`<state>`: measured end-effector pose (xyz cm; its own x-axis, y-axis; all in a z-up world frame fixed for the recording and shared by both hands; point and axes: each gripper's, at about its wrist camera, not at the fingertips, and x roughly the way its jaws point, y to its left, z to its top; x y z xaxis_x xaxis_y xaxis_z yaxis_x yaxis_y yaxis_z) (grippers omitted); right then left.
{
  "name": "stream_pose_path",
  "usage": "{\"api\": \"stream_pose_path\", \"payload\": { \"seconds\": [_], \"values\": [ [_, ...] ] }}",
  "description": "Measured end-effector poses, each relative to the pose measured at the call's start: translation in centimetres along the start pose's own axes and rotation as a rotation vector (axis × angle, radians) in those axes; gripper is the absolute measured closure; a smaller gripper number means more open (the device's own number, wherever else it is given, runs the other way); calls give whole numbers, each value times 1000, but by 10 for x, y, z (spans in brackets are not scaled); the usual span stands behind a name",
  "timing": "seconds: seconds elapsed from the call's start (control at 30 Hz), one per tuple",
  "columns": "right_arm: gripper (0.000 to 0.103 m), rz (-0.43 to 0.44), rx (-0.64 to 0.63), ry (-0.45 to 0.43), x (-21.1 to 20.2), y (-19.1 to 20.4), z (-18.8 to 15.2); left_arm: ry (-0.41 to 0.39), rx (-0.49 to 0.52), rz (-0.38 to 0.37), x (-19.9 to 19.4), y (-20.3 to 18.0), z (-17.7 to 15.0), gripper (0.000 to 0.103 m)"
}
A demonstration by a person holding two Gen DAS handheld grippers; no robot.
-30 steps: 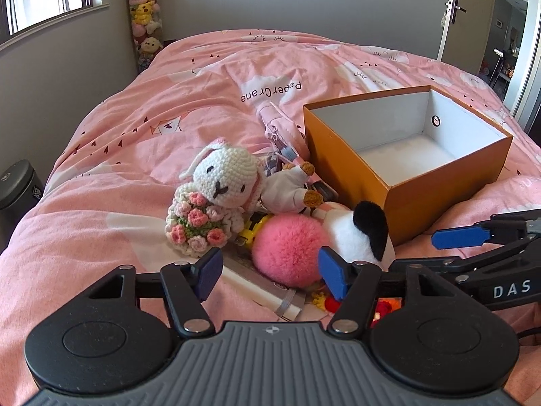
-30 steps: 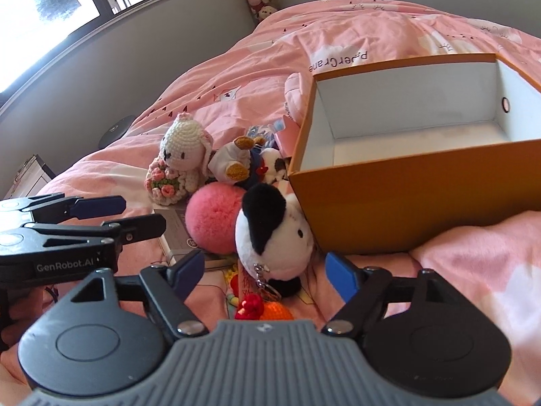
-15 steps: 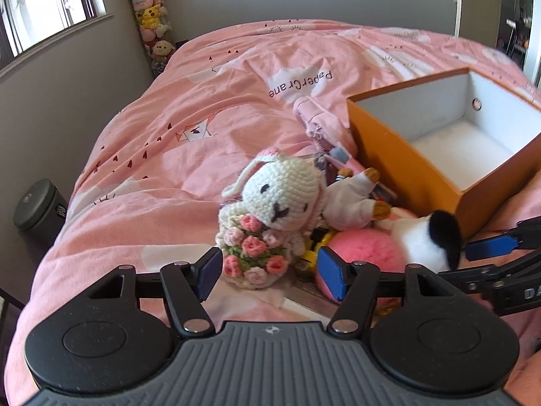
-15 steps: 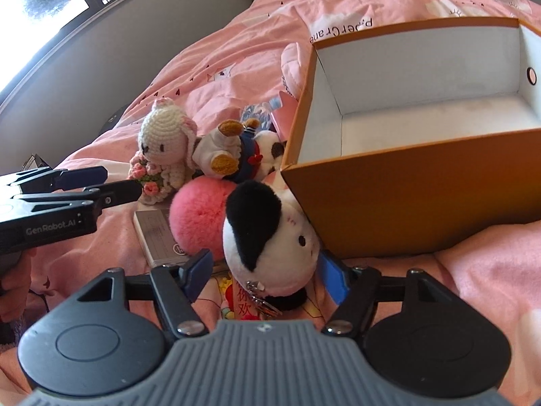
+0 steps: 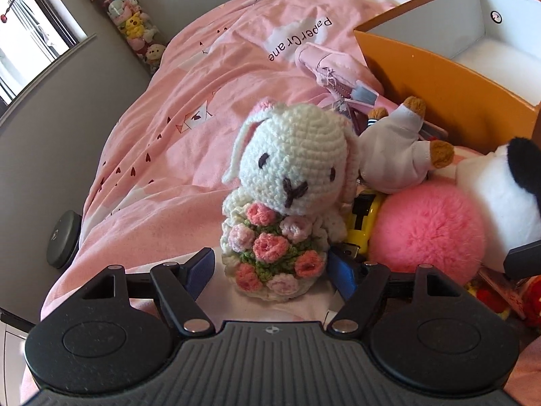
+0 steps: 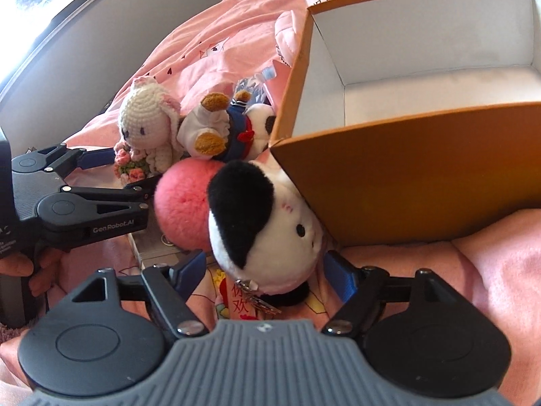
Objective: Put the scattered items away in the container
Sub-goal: 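Grasp the crocheted bunny with the left tool while the right tool grasps the black-and-white plush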
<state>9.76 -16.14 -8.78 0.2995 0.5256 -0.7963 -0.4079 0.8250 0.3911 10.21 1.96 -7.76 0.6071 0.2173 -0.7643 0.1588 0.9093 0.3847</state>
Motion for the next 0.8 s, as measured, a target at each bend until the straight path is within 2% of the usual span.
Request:
{"api": "stream_pose_path", "payload": {
  "seconds": [0.23,0.3,0.37,0.43,0.47,0.8],
  "values": [
    [24,23,1,6,7,1,1,-6,-9,-7,8,-2,2,19],
    [24,28,7,-1,8,1,2,-8,-28,-36,9,-1,3,30],
    [28,23,11,-9,7,1,1,-8,-50,-51,9,2,2,36],
    [37,19,20,-22,5,-1,0,-11,-69,-60,8,6,1,39],
    [37,26,26,-26,3,-2,-1,-13,-80,-65,7,8,1,40],
    [40,17,-74,-93,-22,14,-7,-49,-157,-90,-31,22,-3,43]
  ]
}}
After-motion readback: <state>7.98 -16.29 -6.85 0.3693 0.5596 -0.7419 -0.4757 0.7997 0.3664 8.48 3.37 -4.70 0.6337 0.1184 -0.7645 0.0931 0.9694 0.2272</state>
